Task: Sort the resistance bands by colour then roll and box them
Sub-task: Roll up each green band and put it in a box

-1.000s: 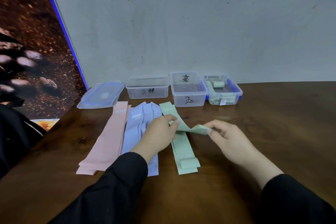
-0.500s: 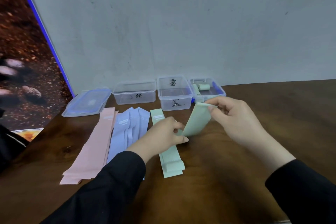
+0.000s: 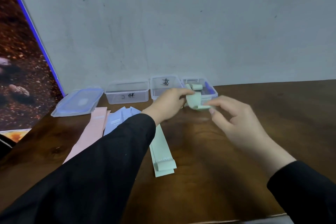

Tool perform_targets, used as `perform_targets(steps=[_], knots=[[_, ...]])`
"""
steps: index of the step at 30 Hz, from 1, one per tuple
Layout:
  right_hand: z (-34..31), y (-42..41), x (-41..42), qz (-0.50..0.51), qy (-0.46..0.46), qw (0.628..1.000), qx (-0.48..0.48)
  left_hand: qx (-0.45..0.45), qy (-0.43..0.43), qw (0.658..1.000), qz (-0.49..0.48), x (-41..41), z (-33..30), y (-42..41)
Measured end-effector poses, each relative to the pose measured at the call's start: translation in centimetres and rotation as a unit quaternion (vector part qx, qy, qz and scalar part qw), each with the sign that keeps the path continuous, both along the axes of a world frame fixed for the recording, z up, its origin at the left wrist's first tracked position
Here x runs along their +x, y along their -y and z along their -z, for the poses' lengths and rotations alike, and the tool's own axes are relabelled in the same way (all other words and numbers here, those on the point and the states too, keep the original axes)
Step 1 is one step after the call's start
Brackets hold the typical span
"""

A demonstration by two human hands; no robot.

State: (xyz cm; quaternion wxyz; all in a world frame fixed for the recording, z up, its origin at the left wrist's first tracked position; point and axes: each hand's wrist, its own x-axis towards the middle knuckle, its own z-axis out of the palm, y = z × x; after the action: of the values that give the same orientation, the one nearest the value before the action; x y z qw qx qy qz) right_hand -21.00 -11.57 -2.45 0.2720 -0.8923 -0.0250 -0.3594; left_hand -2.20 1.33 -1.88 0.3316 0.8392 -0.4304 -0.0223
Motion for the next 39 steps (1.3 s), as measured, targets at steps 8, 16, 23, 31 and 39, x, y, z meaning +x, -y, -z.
perform_targets(steps=[8,16,23,31,39], knots=[[11.1,0.1,-2.8,-0.08,-0.221,0.968,-0.092,0.143,0.069,0.987,-0.003,-3.6,7.9,-3.7],[10.8,0.6,-2.1,0.04,-0.217,0.974,0.054,0.136,0.088,0.987,0.024,-6.0,10.1,-5.5],[11.9,0.3,1.0,0.07,-0.304,0.95,-0.015,0.109,0.047,0.993,0.014,-6.2,11.1,-6.0],[10.6,-0.4,-1.8,-0.053,-0.226,0.971,0.051,0.004,0.069,0.996,0.051,-7.4,10.5,-7.7],[11.6,-0.5,-2.1,-0.122,-0.263,0.953,-0.085,0.067,0.088,0.982,0.153,-8.0,11.8,-8.4]])
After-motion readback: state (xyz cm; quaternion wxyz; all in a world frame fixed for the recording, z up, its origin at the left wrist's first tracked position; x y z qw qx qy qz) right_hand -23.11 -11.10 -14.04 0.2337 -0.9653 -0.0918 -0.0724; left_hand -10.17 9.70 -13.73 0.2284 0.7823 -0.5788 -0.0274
